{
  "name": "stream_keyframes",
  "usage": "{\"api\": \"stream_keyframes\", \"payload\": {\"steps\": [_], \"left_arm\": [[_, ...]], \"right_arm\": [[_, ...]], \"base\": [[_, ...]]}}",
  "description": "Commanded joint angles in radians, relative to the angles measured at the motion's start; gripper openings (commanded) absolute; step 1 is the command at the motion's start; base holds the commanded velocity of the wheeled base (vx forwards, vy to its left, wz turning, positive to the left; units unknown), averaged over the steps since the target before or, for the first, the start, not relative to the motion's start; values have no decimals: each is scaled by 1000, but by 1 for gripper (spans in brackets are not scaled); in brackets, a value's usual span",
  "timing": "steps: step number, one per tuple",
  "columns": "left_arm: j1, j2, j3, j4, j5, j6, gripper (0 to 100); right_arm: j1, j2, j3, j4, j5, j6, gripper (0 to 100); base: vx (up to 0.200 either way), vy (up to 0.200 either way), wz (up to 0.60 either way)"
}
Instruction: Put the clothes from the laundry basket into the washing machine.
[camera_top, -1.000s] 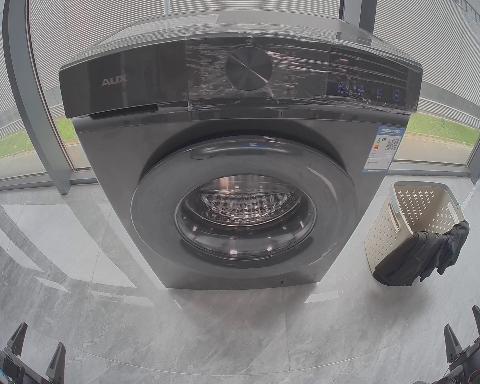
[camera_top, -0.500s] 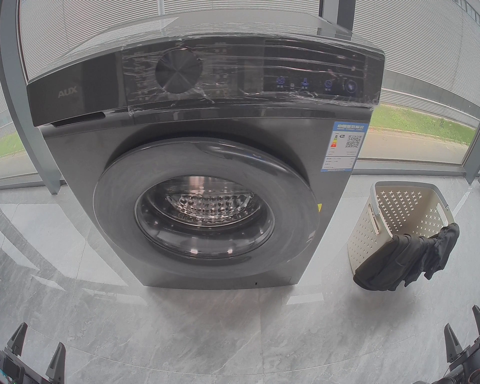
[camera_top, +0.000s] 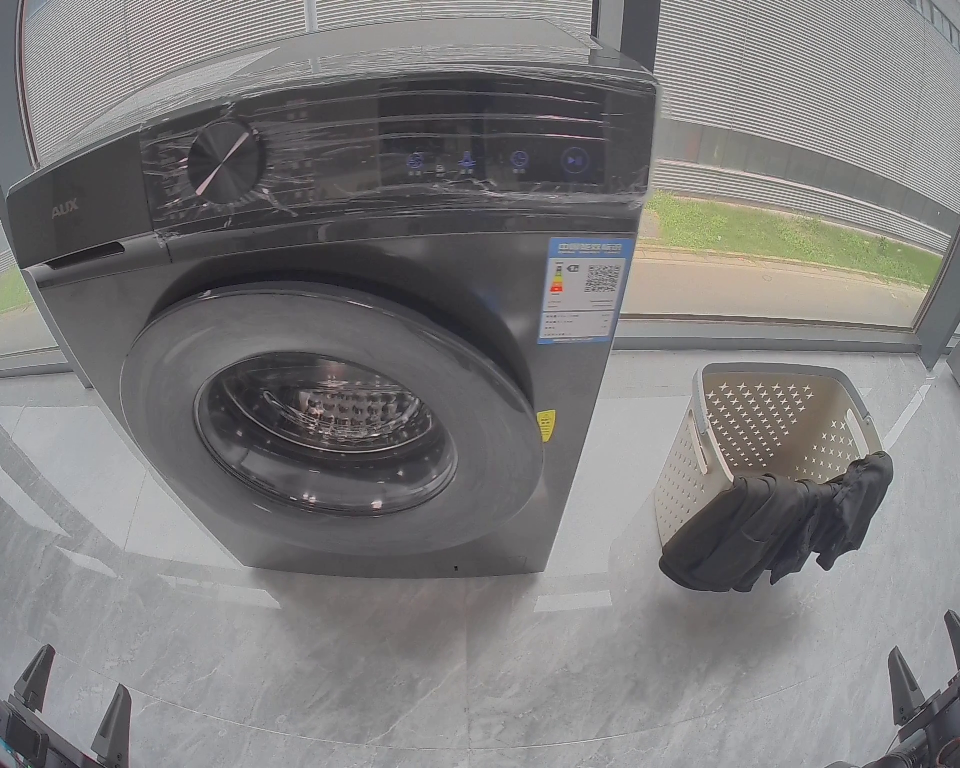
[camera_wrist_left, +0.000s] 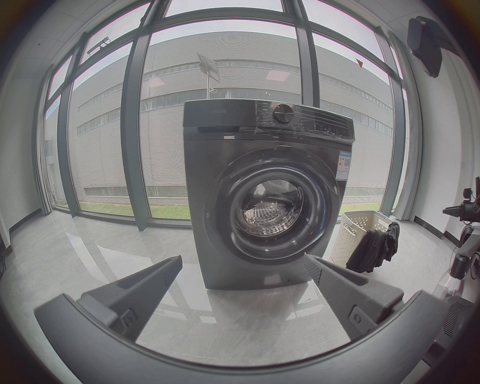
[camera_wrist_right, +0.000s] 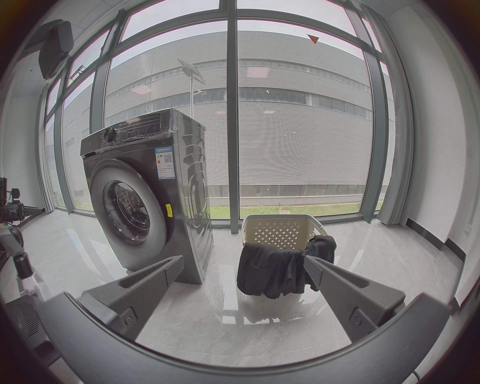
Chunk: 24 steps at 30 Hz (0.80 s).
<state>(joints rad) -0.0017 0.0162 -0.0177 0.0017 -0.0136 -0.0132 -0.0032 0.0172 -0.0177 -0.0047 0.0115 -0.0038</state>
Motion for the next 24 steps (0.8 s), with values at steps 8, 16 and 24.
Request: {"api": "stream_keyframes", "payload": {"steps": [8,16,24], "left_arm": [[0,-16,18,0,0,-1,100],[0,-16,18,0,0,1,100],[0,-16,18,-2,0,1,100]], "right_arm": [[0,-14,18,-1,1,-1,100],[0,-14,18,-1,1,-1,100],[0,-14,18,-1,1,-1,100]], "base": [[0,-200,0],[0,-200,0],[0,-200,0]]}}
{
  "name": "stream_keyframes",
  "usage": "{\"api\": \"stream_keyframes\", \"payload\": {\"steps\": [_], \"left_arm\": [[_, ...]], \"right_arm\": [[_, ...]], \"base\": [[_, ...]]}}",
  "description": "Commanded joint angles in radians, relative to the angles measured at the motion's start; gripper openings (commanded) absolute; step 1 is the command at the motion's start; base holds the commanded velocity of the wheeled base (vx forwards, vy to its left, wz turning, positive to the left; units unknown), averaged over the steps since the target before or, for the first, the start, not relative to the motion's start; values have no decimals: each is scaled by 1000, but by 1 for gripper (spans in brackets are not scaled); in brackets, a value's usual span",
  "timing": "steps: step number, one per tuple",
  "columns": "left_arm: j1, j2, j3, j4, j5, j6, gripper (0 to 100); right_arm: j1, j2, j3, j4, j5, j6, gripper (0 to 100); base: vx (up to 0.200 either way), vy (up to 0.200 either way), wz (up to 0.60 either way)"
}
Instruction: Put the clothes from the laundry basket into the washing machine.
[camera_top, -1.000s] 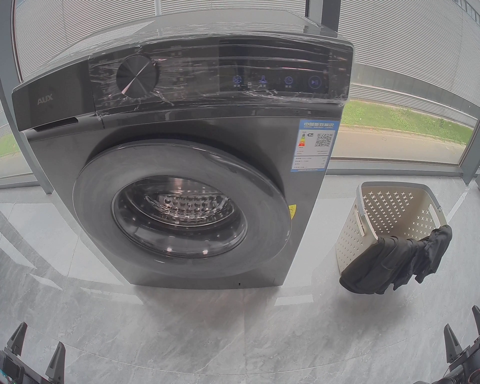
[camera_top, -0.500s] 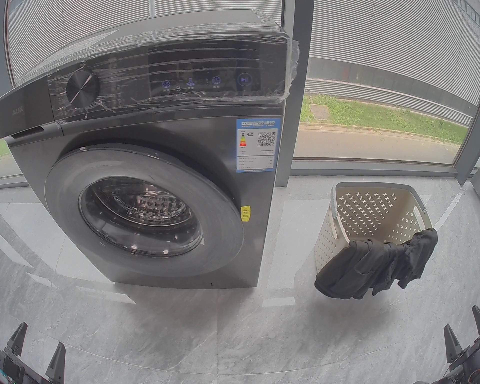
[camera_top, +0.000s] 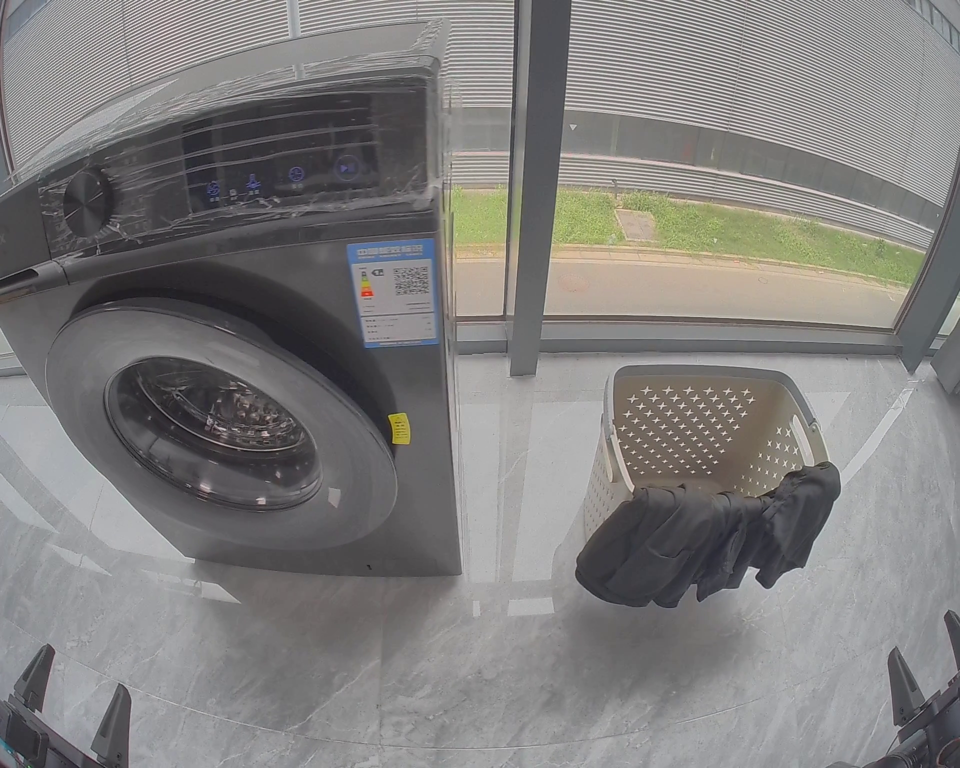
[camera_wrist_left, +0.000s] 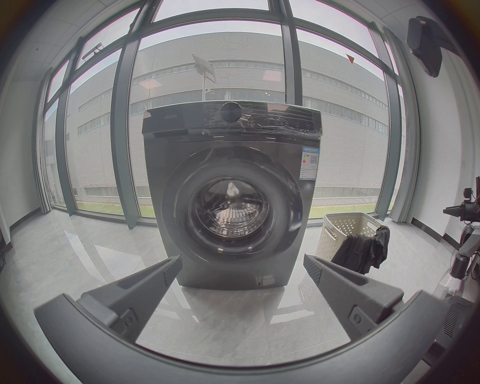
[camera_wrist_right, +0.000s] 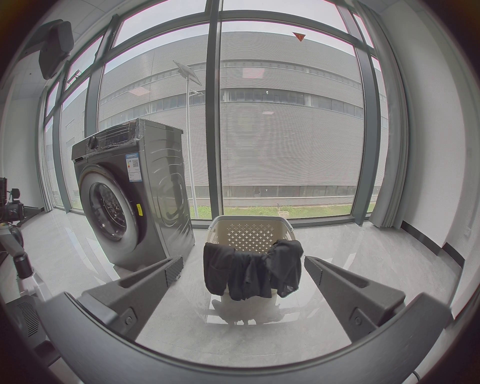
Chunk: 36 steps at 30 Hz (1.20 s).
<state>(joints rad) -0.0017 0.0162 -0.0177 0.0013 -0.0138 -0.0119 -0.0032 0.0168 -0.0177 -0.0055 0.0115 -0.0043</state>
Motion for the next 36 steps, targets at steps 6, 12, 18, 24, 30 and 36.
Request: {"api": "stream_keyframes", "payload": {"steps": [6,12,18,24,30,36], "left_arm": [[0,-16,18,0,0,0,100],[0,-16,18,0,0,0,100],[0,-16,18,0,0,0,100],[0,-16,18,0,0,0,100],[0,-16,18,0,0,3,100],[0,-16,18,0,0,4,100]], "right_arm": [[0,-14,18,-1,-1,0,100],[0,-14,18,-1,1,0,100],[0,-14,18,-1,-1,0,100],[0,-14,18,-1,-2,0,100],[0,-14,18,-1,-2,0,100],[0,-14,18,-1,-5,1,100]], "base": [[0,-200,0],[0,-200,0],[0,-200,0],[0,-200,0],[0,-200,0],[0,-200,0]]}}
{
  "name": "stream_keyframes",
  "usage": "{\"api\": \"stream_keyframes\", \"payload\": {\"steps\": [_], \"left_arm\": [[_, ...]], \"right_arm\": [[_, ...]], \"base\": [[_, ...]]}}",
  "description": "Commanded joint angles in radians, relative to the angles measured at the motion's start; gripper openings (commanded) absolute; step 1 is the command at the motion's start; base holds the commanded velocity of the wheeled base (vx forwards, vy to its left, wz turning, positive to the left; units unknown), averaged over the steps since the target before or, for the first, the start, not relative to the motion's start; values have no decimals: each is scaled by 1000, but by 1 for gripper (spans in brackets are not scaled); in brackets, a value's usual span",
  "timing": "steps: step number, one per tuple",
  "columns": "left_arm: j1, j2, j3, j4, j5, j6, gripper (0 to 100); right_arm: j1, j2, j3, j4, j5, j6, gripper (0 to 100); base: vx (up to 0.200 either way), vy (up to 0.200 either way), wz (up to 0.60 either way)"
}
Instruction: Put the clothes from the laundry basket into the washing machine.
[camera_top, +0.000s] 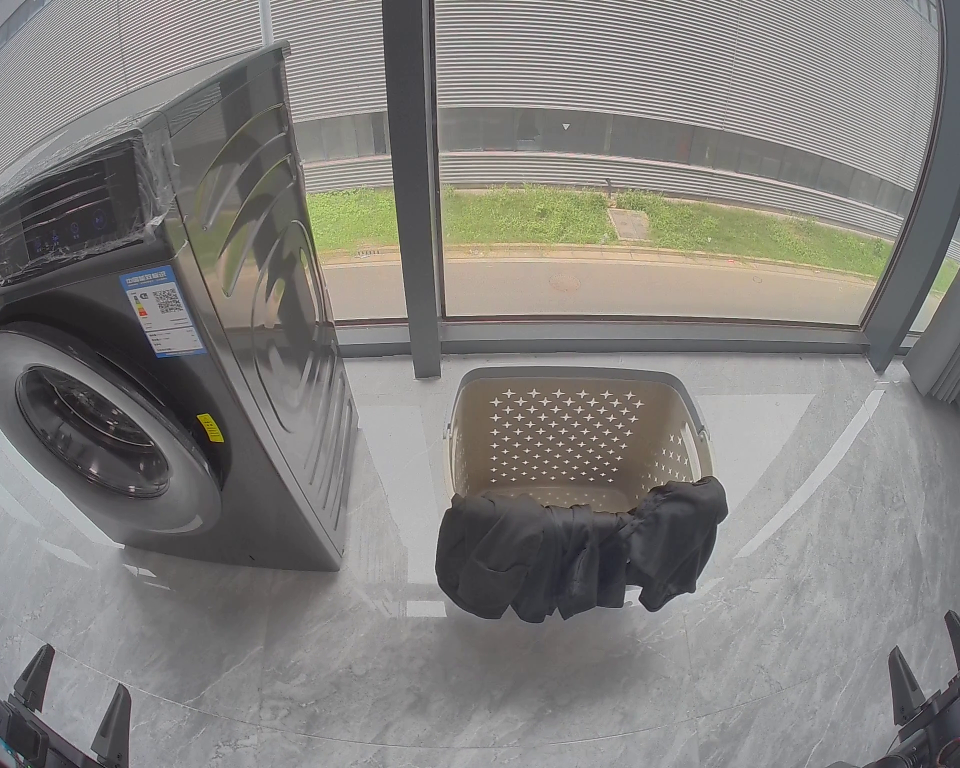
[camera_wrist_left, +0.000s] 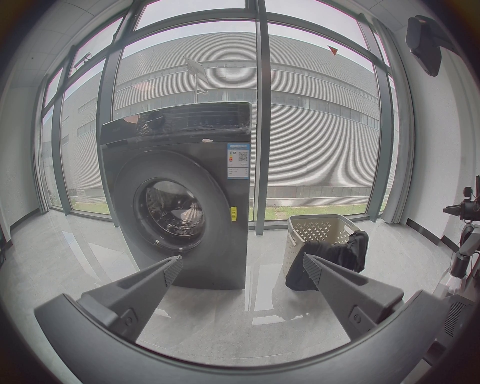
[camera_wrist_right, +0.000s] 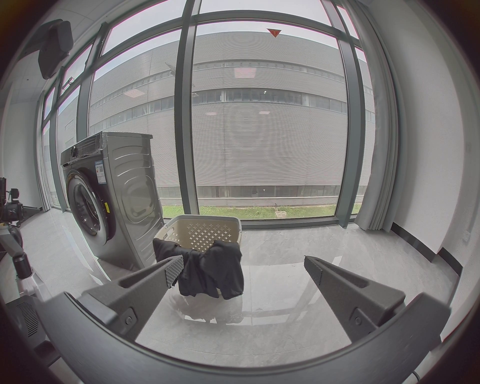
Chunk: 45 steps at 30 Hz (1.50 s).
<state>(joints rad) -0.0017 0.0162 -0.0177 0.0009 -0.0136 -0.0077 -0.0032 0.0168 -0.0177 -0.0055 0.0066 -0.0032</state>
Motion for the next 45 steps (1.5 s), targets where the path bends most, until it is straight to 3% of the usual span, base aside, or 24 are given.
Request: {"api": "stream_keyframes", "payload": {"steps": [1,11,39,45], "left_arm": [[0,-16,18,-1,0,0,100],[0,-16,18,1,0,0,100],[0,-16,18,-1,0,-3,100],[0,-16,18,1,0,-3,100]], "right_arm": [[0,-14,18,-1,0,0,100],[0,-14,18,-1,-2,0,100],[0,-14,18,1,-2,0,100],[0,-15,18,-1,-2,0,100]], "base": [[0,-200,0],[0,-40,0],[200,0,0],[0,0,0]]}}
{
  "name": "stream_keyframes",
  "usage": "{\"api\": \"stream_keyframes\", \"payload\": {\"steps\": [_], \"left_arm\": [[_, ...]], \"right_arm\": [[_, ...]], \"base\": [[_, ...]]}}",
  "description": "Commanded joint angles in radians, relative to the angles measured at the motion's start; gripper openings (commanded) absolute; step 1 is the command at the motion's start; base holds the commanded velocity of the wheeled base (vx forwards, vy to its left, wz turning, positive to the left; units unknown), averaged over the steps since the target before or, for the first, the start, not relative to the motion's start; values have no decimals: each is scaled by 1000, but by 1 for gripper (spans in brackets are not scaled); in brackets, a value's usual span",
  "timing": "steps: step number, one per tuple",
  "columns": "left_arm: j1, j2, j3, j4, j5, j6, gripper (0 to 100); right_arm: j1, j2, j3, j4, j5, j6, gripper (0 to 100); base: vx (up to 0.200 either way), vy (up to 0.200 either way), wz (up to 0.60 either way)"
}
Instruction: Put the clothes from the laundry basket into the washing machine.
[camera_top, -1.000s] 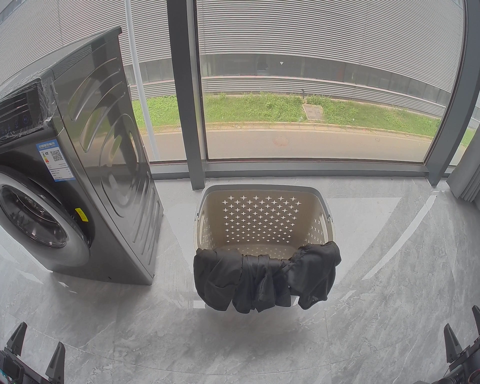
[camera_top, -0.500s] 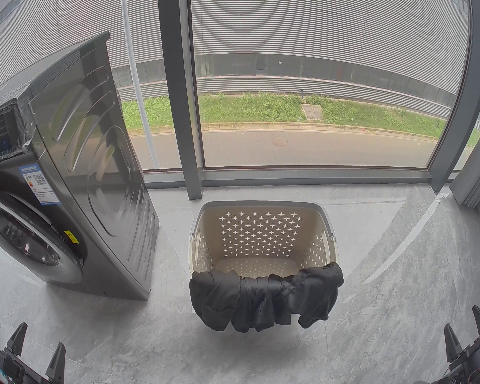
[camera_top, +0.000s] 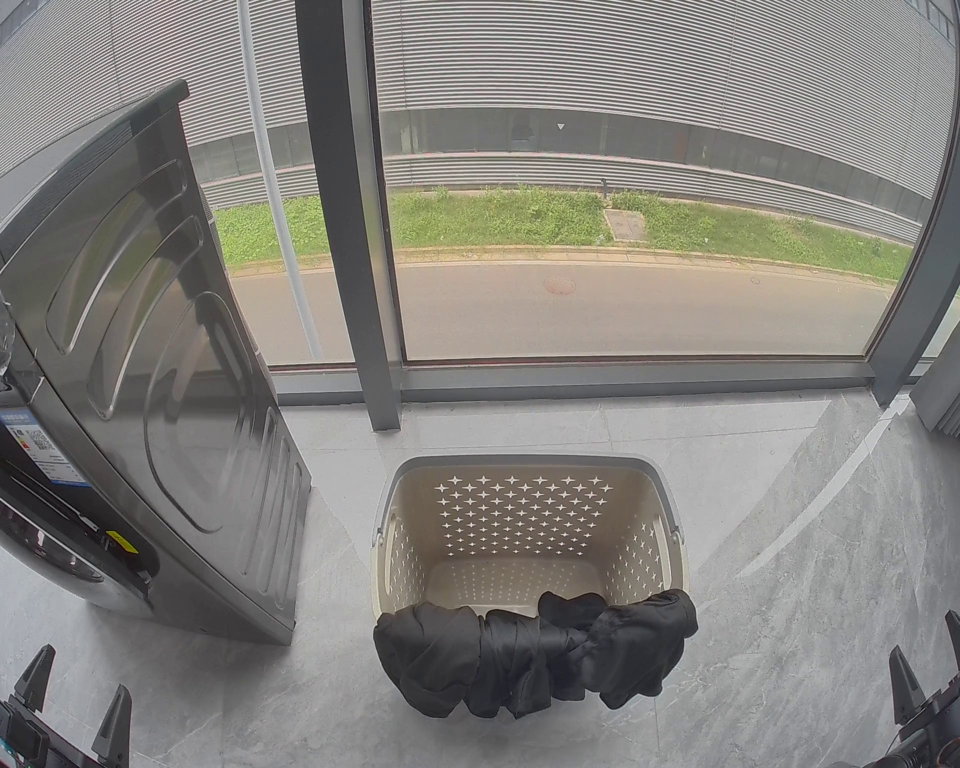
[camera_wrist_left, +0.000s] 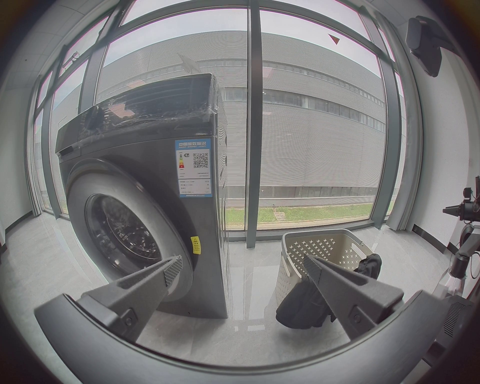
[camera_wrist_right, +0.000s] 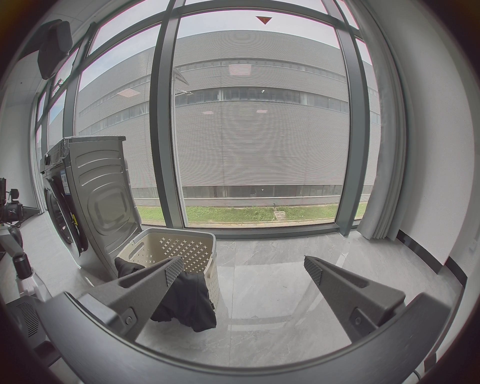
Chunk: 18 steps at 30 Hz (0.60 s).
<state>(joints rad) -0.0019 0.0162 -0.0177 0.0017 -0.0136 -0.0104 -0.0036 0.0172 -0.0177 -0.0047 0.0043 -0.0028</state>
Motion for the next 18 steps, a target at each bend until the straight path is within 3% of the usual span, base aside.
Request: {"api": "stream_keyframes", "payload": {"steps": [1,12,18], "left_arm": [[0,-16,18,0,0,0,100],[0,-16,18,0,0,1,100],[0,-16,18,0,0,0,100]], "right_arm": [[1,-14,18,-1,0,0,100],[1,-14,18,0,0,0,100],[1,-14,18,0,0,0,100]], "base": [[0,0,0],[0,0,0],[0,-200,0]]}}
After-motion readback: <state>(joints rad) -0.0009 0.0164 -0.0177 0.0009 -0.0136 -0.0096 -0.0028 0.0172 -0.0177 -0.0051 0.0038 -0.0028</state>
